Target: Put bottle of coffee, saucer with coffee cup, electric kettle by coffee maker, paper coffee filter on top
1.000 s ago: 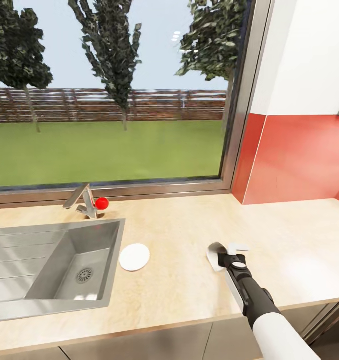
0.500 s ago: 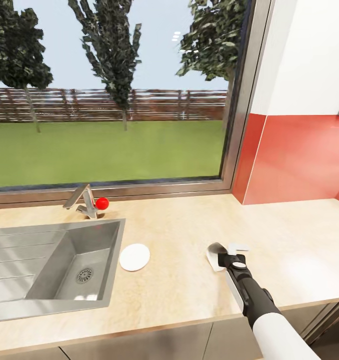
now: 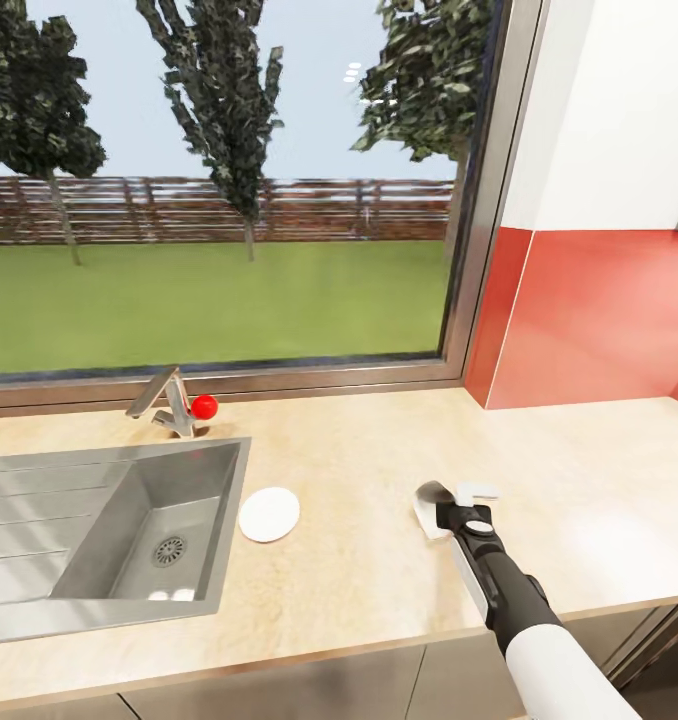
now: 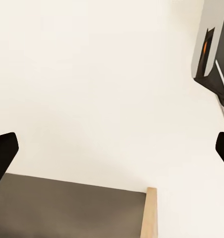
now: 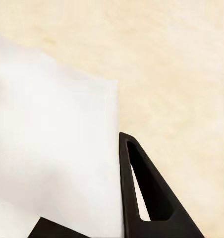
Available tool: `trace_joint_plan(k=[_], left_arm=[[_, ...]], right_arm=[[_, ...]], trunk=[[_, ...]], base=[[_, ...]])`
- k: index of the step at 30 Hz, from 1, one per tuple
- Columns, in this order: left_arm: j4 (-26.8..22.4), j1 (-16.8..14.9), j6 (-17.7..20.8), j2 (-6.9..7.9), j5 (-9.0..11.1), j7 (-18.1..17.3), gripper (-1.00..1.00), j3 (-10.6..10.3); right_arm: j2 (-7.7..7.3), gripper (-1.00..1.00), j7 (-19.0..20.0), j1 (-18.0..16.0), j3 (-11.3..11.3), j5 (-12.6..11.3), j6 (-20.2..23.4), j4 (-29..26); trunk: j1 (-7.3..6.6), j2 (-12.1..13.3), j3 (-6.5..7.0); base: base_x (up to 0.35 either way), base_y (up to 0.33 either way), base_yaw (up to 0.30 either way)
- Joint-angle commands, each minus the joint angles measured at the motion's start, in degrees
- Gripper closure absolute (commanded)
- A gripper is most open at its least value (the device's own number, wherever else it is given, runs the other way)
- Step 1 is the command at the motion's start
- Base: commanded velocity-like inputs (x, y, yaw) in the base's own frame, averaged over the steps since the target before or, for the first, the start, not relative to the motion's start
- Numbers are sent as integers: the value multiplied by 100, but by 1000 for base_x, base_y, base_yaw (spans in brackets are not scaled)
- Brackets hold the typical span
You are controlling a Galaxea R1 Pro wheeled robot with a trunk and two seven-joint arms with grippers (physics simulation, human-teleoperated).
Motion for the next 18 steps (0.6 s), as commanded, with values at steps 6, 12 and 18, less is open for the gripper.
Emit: trace_joint_plan(k=[6,12,18], left_arm=[[-28,-11,-14,20,-58,17,-100,29],[-63,-38,-40,24,-111,21,-100,39],[-91,-70,-80,14,-111,21,-100,44]], right_arm=[[28,100,-24,-6,17,-16,216,-1011],[54,100,-21,-4,59,-24,1188,-2311],[53,100,-17,-3,298,-25,1542,-3020]], trunk=[[4,-11,-11],[4,-11,-11],[4,-11,-11]], base=[[0,0,0],[0,0,0],[0,0,0]])
